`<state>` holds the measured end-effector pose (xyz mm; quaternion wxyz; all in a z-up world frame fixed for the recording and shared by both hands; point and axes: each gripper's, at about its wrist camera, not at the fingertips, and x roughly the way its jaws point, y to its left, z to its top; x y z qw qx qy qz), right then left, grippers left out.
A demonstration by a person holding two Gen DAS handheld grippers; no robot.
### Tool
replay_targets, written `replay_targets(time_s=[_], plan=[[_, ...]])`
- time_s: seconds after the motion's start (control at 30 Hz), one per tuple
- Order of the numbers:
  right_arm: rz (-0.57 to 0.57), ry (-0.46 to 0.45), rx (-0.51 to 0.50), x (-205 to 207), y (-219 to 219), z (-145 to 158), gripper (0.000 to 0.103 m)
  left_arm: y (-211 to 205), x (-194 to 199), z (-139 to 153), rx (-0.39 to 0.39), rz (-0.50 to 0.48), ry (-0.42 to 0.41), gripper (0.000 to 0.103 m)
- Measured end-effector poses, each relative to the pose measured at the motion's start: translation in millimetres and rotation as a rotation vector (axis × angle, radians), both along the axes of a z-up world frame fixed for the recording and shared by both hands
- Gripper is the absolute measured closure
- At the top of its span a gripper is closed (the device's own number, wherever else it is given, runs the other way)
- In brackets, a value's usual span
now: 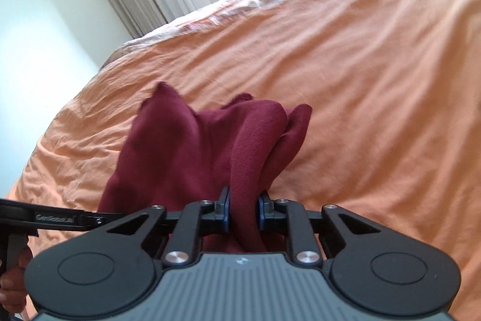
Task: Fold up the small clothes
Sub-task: 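Close both tools on the end of the sweater bundle, then lift the sweater end with both tools and fold it over the bundle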
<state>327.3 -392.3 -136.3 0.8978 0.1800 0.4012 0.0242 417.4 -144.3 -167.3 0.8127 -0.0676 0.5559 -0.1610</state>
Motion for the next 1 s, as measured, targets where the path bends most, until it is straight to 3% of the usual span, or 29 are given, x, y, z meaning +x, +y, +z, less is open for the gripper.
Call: replay_targets(time_s=[0.2,0.4,0.7,1.0], plan=[[0.069,-0.056,-0.077,3,49,36,0.087,-4,0,31,0.061,-0.064,-0.020,0.079],[0.102,-0.113,-0.063,14,98,55,0.087,26,0,61,0.077,-0.105,-0.095,0.079],[0.132,-0.134,0.009,47,171,48,0.087,109,6,82,0.115,-0.032,-0.167,0.079],[0.150,-0.109,-0.010,59,215,32,0.087,166,16,71,0.162,0.007,-0.179,0.079]])
